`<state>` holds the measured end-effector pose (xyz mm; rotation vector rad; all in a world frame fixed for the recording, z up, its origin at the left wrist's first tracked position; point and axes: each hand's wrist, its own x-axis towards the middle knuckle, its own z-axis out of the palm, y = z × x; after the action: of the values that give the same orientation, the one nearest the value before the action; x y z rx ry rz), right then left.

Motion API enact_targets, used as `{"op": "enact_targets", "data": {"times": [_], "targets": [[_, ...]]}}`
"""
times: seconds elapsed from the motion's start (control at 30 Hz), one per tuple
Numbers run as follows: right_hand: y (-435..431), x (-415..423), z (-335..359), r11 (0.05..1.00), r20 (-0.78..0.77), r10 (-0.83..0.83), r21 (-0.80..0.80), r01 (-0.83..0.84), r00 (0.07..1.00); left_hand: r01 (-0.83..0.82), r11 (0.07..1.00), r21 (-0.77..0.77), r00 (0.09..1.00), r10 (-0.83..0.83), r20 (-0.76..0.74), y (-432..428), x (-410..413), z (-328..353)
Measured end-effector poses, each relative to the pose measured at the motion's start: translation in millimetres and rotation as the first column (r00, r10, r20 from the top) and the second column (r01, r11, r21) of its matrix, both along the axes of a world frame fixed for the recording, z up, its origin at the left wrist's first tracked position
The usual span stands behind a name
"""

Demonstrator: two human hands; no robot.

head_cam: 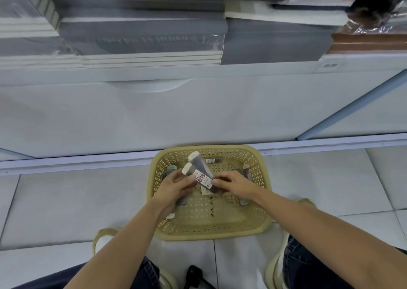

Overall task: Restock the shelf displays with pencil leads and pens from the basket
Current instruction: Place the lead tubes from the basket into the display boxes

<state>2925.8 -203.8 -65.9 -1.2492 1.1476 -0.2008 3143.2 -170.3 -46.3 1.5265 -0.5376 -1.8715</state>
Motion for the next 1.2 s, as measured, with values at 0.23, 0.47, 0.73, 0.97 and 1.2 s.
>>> {"op": "enact_targets", "data": {"times": [0.23, 0.47, 0.73, 0.97, 1.2], "targets": [[4, 39, 8, 0.996, 0.037, -0.008, 0.094, 0.005, 0.999, -0.17, 0.985, -0.011, 0.976, 0.167, -0.138, 2, -14, -2], [-28, 55, 36, 0.954, -0.162, -0.149, -0.282, 0.099, 0.976, -0.16, 0.978, -0.135, 0.984, 0.169, 0.059, -23, -16, 12], [-71, 50, 55, 0.993, -0.219, 0.076, -0.074, -0.094, 0.973, 0.043, 0.998, -0.041, 0.99, -0.037, 0.133, -45, -10, 38], [-75, 32, 57, 0.994, -0.068, -0.068, -0.087, 0.062, 0.995, 0.112, 0.993, -0.027, 0.992, -0.11, 0.064, -58, -16, 48], [-63, 27, 49, 0.938, 0.061, -0.346, 0.05, 0.343, 0.936, 0.098, 0.995, -0.036, 0.992, -0.094, 0.084, -51, -30, 45]]}}
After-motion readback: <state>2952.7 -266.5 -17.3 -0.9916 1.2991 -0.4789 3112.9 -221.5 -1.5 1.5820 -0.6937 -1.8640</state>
